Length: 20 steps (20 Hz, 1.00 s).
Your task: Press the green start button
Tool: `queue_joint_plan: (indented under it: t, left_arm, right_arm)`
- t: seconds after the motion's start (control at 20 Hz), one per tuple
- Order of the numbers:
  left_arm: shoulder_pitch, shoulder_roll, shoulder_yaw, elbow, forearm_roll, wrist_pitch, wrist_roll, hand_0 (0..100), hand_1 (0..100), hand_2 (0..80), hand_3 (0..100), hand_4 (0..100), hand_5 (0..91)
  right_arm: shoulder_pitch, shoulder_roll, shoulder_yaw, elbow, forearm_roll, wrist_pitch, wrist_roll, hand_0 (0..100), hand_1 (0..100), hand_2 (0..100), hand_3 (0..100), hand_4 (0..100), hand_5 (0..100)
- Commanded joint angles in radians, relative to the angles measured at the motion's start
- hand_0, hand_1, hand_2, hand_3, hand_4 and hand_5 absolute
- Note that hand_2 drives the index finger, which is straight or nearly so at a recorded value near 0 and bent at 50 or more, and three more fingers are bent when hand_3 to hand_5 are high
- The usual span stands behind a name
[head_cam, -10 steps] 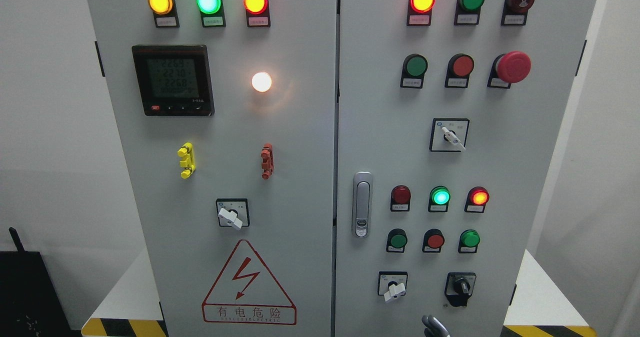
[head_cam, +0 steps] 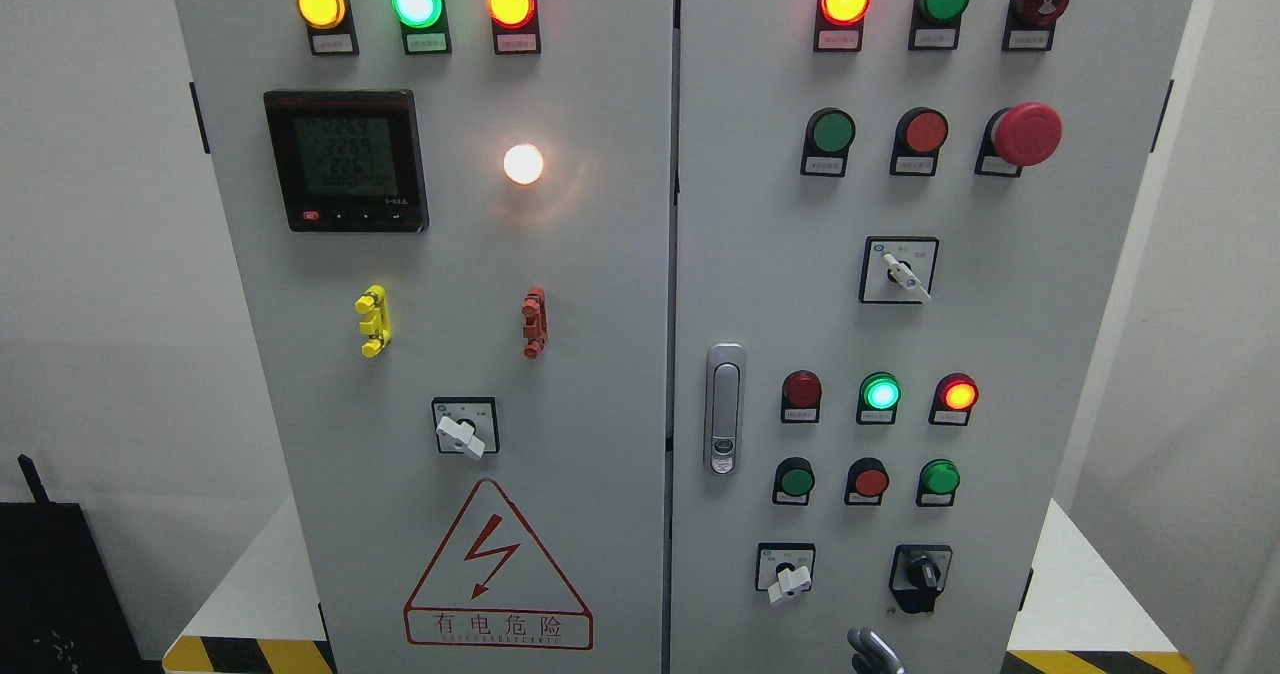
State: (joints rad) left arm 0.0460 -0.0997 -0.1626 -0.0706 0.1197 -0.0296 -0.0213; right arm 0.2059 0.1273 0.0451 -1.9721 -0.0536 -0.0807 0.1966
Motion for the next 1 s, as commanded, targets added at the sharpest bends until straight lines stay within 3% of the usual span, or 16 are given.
queue_joint_plan:
  t: [0.0,0.65,0.75,0.85,0.95]
  left_arm:
    - [0.0,0.0,0.0,0.0,0.0,0.0,0.0,12,56,0.0,0,0,0.0]
    - [0.0,0.0,0.0,0.0,0.0,0.0,0.0,12,56,0.0,0,0,0.0]
    - [0.0,0.0,0.0,0.0,0.0,0.0,0.0,12,56,0.0,0,0,0.0]
    - [0.0,0.0,0.0,0.0,0.0,0.0,0.0,12,56,0.0,0,0,0.0]
    - [0.0,0.0,0.0,0.0,0.0,0.0,0.0,12,56,0.0,0,0,0.0]
  right_arm:
    - [0.004,0.0,0.002,-0.011,0.006,-0.004,0.0,37,16,0,0,0,0]
    - [-0.036,-0.002,-0.01,-0.008,0.297,-0.134,-0.011,32,22,0,0,0,0]
    - [-0.057,-0.002,-0.011,-0.004,0.359,-0.142,-0.038,31,23,0,0,0,0]
    - [-0.066,0.0,-0.013,-0.005,0.444,-0.169,-0.06,29,24,0,7,0,0]
    - [-0.071,-0.002,-0.016,-0.005,0.513,-0.191,-0.069,27,26,0,15,7,0]
